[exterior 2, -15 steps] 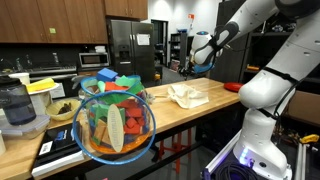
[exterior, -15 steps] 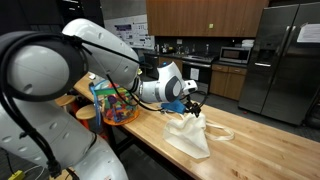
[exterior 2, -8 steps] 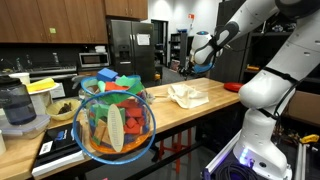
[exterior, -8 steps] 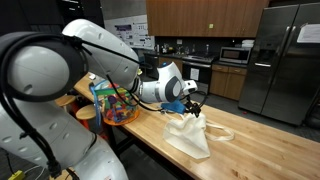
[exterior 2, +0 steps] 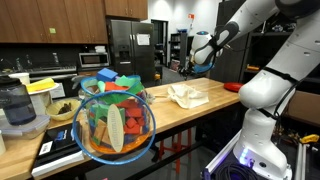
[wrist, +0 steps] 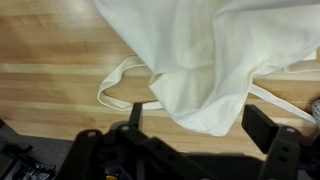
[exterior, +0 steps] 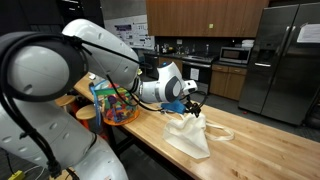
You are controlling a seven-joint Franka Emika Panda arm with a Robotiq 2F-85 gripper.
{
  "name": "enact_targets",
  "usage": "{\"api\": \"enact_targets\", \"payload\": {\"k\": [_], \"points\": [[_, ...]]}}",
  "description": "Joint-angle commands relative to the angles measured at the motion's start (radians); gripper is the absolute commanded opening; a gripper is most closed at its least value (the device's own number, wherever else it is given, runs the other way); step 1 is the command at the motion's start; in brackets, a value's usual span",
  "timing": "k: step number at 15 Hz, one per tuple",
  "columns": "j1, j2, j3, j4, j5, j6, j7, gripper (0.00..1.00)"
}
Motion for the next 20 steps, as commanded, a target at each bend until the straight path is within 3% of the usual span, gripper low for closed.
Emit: {"api": "enact_targets", "payload": {"k": [1, 5, 11, 17, 20], "points": [[0.008, -0.001, -0.008, 0.002, -0.001, -0.004, -0.001, 1.00], [0.008, -0.001, -0.008, 0.002, -0.001, -0.004, -0.001, 1.00], [0.013, 0.001, 0.064, 0.042, -0.048, -0.069, 0.034, 1.00], [0.047, 0.192, 0.117, 0.169, -0.119, -0.065, 0.059, 1.00], [0.077, 0.342, 0.105, 0.271, -0.194, -0.092, 0.093, 1.00]]}}
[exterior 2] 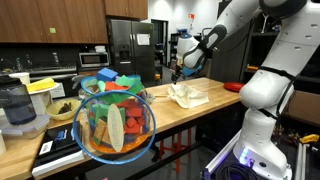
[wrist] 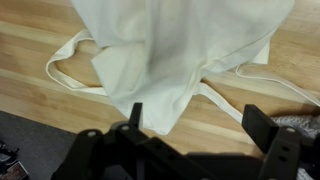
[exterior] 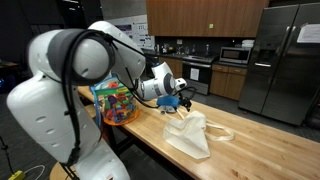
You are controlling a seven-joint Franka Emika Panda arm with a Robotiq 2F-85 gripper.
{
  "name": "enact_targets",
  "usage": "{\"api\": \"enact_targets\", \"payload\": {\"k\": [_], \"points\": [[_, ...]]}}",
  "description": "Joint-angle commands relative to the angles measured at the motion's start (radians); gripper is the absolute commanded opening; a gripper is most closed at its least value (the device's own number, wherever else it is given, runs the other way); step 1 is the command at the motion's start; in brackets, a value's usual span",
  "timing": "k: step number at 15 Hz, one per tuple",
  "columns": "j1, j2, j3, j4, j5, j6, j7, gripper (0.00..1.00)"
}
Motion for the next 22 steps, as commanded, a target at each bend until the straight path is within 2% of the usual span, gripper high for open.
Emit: {"api": "enact_targets", "payload": {"k": [1, 5, 8, 11, 12, 13, 15, 18, 22], "points": [[0.043, 0.212, -0.029, 0.166, -0.108, -0.053, 0.065, 1.00], [0.136, 0.395, -0.138, 0.338, -0.226, -0.127, 0.136, 1.00], [0.199, 0.485, -0.221, 0.444, -0.239, -0.174, 0.146, 1.00], [0.242, 0.546, -0.274, 0.511, -0.226, -0.201, 0.135, 1.00], [0.252, 0.558, -0.287, 0.522, -0.225, -0.203, 0.131, 0.75], [0.260, 0.567, -0.297, 0.529, -0.223, -0.205, 0.126, 0.73], [0.269, 0.567, -0.307, 0.530, -0.212, -0.207, 0.109, 0.61], [0.276, 0.533, -0.321, 0.507, -0.211, -0.206, 0.105, 0.34], [0.261, 0.437, -0.327, 0.425, -0.211, -0.144, 0.089, 0.05]]}}
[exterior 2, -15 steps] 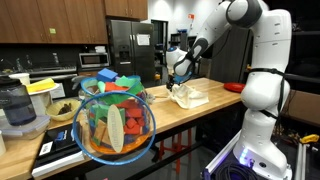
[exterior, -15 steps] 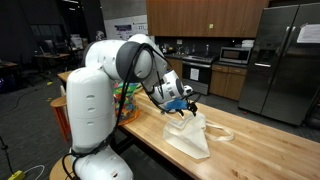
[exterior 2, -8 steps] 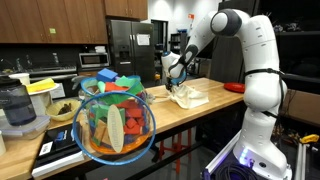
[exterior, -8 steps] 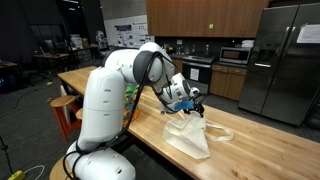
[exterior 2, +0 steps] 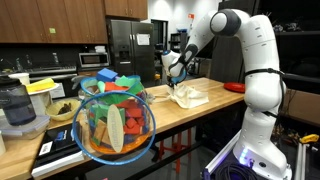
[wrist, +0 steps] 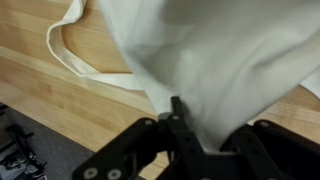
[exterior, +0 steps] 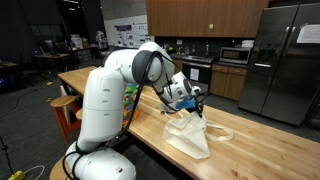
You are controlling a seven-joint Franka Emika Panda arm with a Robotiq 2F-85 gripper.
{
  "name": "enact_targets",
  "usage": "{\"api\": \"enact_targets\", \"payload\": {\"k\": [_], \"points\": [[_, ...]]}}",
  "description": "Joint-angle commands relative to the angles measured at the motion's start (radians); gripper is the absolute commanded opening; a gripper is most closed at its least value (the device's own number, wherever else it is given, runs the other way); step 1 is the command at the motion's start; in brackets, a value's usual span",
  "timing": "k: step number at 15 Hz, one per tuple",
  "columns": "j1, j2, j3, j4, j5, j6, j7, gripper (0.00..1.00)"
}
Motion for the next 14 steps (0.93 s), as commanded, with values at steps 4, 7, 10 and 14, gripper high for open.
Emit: {"api": "enact_targets", "payload": {"k": [4, 7, 10, 14], "points": [[-0.020, -0.191, -0.035, -0.166, -0.007, 0.104, -0.023, 0.00], [-0.055, -0.236, -0.060, -0.221, -0.011, 0.160, -0.020, 0.01], [-0.105, -0.264, -0.096, -0.269, -0.021, 0.231, -0.026, 0.01], [-0.186, -0.249, -0.157, -0.298, -0.011, 0.336, -0.090, 0.01]]}}
